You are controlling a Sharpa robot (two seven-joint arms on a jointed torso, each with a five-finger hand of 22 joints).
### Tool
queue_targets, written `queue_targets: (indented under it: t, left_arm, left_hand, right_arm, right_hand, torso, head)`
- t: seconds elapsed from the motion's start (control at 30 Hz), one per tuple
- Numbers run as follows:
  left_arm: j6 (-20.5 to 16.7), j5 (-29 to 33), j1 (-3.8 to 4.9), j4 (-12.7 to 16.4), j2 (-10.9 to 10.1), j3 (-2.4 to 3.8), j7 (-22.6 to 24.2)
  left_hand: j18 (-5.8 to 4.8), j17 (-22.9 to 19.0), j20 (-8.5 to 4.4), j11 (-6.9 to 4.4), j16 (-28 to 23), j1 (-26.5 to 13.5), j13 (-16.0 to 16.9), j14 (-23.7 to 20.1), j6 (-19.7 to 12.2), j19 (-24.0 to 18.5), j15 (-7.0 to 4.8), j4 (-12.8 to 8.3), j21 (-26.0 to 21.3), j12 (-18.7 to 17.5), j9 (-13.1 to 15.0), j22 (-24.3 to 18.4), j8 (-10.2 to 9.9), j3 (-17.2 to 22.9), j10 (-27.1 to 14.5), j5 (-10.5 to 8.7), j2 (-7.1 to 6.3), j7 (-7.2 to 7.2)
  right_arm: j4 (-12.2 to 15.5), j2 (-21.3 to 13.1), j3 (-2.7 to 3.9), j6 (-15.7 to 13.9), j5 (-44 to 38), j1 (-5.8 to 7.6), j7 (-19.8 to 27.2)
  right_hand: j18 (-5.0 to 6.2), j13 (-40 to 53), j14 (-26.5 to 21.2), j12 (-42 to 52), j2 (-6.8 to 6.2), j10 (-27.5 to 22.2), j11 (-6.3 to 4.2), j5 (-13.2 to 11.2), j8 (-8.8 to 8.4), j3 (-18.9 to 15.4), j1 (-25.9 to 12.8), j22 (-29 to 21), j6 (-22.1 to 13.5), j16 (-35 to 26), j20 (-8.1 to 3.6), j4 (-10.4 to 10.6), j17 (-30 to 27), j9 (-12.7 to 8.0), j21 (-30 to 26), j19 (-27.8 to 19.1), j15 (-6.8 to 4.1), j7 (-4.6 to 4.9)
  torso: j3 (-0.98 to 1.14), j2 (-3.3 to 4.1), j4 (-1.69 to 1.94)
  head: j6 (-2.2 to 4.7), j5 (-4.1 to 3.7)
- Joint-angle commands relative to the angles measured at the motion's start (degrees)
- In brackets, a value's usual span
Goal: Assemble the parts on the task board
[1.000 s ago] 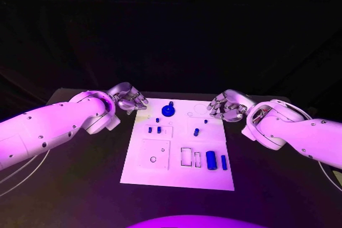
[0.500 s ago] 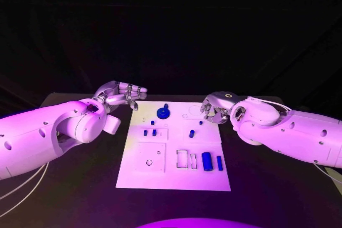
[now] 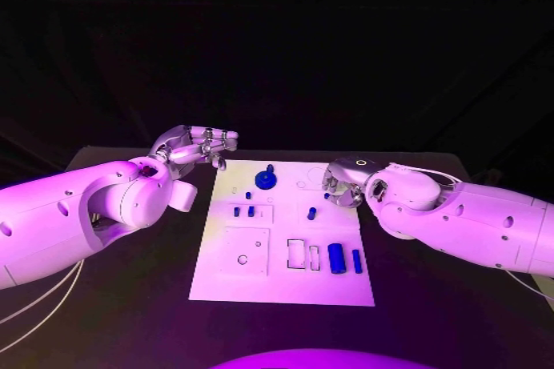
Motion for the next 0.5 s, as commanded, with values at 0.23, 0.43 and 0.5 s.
queue_targets:
  t: [0.23,0.43,0.5]
  left_arm:
    - [0.1,1.51,0.05,0.49,0.01,0.05,1.76]
    - [0.16,1.51,0.05,0.55,0.0,0.04,1.72]
    - [0.18,1.51,0.05,0.54,0.0,0.04,1.67]
  left_hand:
    - [0.77,-0.07,0.03,0.08,-0.21,0.09,0.08,-0.45,0.33,0.29,0.03,-0.23,-0.44,0.13,-0.04,-0.13,-0.31,-0.31,-0.44,-0.19,0.4,0.22]
    - [0.76,-0.09,0.03,0.1,-0.23,0.12,0.11,-0.47,0.29,0.32,0.04,-0.27,-0.52,0.13,-0.05,-0.18,-0.34,-0.35,-0.49,-0.19,0.44,0.26]
    - [0.76,-0.1,0.03,0.11,-0.24,0.13,0.11,-0.47,0.28,0.33,0.05,-0.27,-0.53,0.13,-0.05,-0.19,-0.35,-0.35,-0.5,-0.19,0.45,0.27]
  right_arm:
    - [-1.43,1.14,-0.02,1.27,-1.13,-0.75,-0.22]
    - [-2.12,1.67,-0.03,1.2,-0.86,-0.99,0.03]
    - [-2.34,1.85,-0.03,1.28,-0.73,-1.1,0.13]
  right_hand:
    - [0.41,0.06,2.57,-0.42,0.24,0.43,-0.03,0.3,-0.39,-0.01,-0.56,0.41,0.54,0.44,0.04,-0.48,0.04,-0.07,-0.5,0.67,-0.21,0.02]
    - [0.34,0.11,2.61,-0.41,0.55,0.6,-0.08,0.41,-0.4,0.12,-0.59,0.51,0.74,0.63,0.02,-0.51,0.19,-0.03,-0.47,1.03,-0.26,-0.01]
    - [0.33,0.14,2.63,-0.4,0.71,0.7,-0.1,0.47,-0.39,0.19,-0.59,0.51,0.85,0.7,0.0,-0.54,0.23,-0.01,-0.51,1.14,-0.28,-0.06]
  torso:
    - [0.06,-0.01,-0.09]
    - [0.05,-0.02,-0.07]
    - [0.05,-0.02,-0.07]
  head:
    - [-0.23,0.15]
    - [-0.32,0.09]
    - [-0.38,0.1]
